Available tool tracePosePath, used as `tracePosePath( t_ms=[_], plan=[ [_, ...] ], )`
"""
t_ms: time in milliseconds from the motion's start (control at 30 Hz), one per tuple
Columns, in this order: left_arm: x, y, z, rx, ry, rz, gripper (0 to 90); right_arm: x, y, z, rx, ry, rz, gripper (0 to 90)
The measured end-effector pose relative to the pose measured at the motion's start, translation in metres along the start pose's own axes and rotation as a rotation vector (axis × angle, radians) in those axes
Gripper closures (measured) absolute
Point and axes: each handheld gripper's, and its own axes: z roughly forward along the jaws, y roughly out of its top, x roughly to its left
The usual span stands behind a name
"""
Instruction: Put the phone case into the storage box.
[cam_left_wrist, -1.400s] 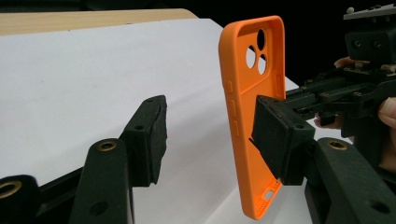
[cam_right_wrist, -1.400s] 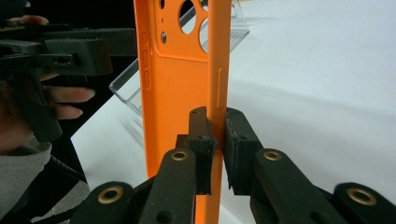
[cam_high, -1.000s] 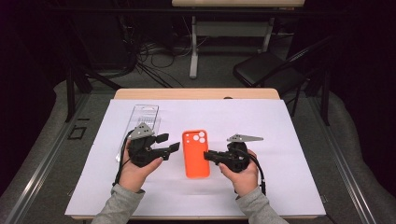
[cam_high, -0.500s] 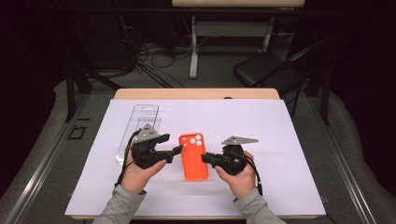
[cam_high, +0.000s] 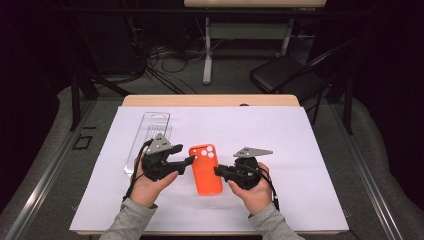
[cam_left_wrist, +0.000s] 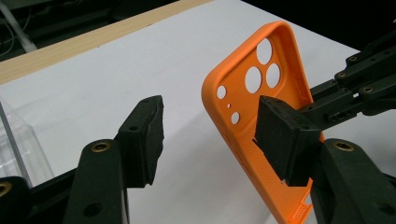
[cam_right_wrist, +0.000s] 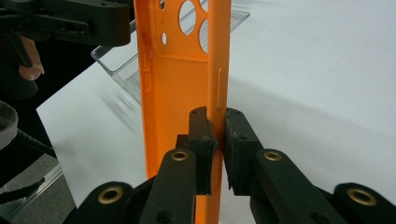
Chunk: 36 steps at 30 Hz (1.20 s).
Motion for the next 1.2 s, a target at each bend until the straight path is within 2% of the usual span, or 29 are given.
tracePosePath(
  t_ms=[67,333,433,633,867,1200],
  plan=[
    [-0.001,0.001,-0.001,0.009,0.014,0.009,43.1,0.001,0.000,0.000,-0.007,-0.004,-0.005,82.6],
    [-0.009,0.006,-0.005,0.017,0.065,0.091,47.5,0.005,0.001,0.000,-0.004,-0.008,-0.023,82.6],
    [-0.010,0.007,-0.006,0.024,0.068,0.110,48.2,0.007,0.000,0.000,-0.003,-0.004,-0.032,82.5],
    [-0.014,0.009,-0.009,0.031,0.064,0.133,55.2,0.011,0.000,0.000,-0.002,-0.003,-0.048,82.5],
    [-0.018,0.010,-0.009,0.055,0.094,0.180,63.4,0.015,0.000,0.001,0.000,0.000,-0.062,82.5],
    [-0.016,0.009,-0.008,0.069,0.096,0.189,70.5,0.017,0.000,0.001,0.004,0.004,-0.069,82.5]
  ],
)
